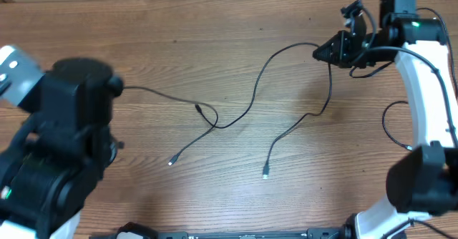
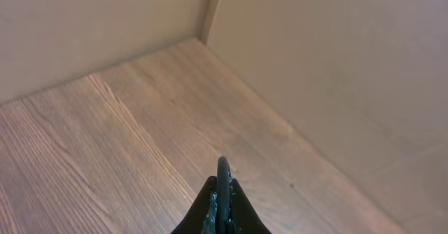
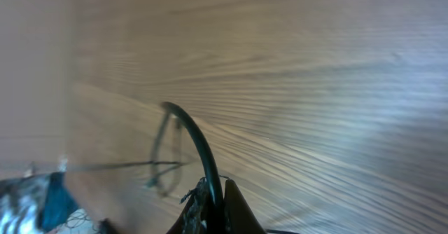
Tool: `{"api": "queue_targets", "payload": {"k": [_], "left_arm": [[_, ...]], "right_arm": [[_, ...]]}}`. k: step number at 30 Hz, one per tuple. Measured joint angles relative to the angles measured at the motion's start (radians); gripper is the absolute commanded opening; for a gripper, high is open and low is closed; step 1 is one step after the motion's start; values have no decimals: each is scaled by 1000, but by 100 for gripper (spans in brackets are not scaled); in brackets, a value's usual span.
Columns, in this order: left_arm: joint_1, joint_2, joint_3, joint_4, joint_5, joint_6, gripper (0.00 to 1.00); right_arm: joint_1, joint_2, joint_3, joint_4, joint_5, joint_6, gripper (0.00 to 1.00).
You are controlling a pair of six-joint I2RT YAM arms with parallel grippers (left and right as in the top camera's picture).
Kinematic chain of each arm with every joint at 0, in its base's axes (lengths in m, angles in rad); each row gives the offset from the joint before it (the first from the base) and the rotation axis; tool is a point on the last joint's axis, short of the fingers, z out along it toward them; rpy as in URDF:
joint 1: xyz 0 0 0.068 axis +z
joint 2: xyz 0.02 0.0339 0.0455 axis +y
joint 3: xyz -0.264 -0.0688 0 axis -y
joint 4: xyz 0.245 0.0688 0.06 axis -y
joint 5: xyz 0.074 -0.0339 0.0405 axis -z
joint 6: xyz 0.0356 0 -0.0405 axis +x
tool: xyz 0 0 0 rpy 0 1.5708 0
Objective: Untangle cables
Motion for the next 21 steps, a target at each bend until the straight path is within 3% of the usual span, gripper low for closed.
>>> {"api": "queue_targets", "payload": {"k": [11, 18, 21], "left_arm": [[0, 258, 0, 0, 72, -25, 5], [0, 409, 0, 1, 146, -84, 5], [0, 475, 0, 2, 214, -100, 21]], "right_arm": [[0, -354, 0, 49, -92, -13, 4], [0, -544, 0, 88, -87, 63, 4], [0, -589, 0, 93, -10, 126, 4]]}}
